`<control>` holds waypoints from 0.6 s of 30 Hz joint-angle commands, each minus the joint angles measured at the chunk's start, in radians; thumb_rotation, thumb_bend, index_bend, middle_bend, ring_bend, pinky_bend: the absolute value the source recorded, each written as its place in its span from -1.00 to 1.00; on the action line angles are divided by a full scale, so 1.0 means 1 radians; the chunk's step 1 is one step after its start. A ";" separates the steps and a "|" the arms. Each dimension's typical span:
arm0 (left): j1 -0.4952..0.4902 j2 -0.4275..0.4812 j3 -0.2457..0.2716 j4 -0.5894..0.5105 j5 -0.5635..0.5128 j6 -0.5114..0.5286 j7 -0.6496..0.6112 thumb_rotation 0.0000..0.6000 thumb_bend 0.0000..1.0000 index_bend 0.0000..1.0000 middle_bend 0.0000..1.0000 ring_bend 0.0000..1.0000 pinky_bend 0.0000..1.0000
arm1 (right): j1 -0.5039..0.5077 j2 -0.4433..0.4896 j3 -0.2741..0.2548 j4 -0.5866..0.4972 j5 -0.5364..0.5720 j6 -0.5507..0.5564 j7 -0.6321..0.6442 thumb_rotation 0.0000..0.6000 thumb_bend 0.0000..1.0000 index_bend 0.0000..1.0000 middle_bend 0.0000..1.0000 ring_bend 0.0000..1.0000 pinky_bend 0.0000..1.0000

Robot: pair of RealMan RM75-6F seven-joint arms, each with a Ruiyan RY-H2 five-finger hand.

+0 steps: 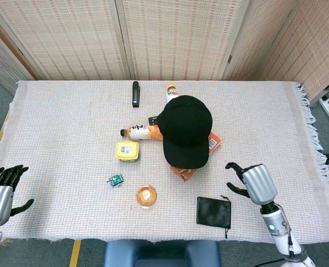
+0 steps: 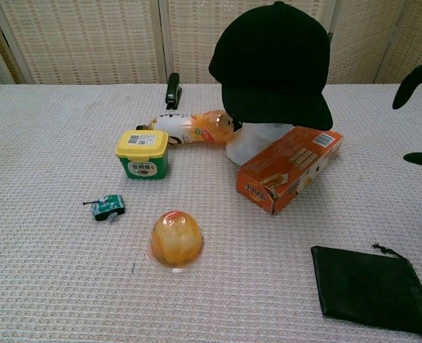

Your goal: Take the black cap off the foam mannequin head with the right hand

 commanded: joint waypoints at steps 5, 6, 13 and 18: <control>0.000 0.003 0.000 0.002 -0.005 -0.007 -0.005 1.00 -0.62 -0.55 -0.58 -0.61 -0.70 | 0.098 -0.167 0.039 0.184 0.014 -0.025 0.040 1.00 -0.97 -0.13 0.94 1.00 1.00; 0.000 0.005 0.001 0.002 -0.007 -0.010 -0.007 1.00 -0.62 -0.55 -0.58 -0.61 -0.70 | 0.110 -0.189 0.042 0.213 0.018 -0.027 0.055 1.00 -0.97 -0.12 0.94 1.00 1.00; -0.001 0.021 0.004 -0.007 -0.018 -0.029 -0.018 1.00 -0.62 -0.50 -0.58 -0.61 -0.70 | 0.173 -0.293 0.057 0.363 0.022 -0.004 0.137 1.00 -0.95 -0.12 0.95 1.00 1.00; 0.000 0.030 0.004 -0.011 -0.019 -0.029 -0.027 1.00 -0.62 -0.47 -0.58 -0.60 -0.70 | 0.203 -0.332 0.064 0.427 0.027 0.023 0.177 1.00 -0.93 -0.12 0.95 1.00 1.00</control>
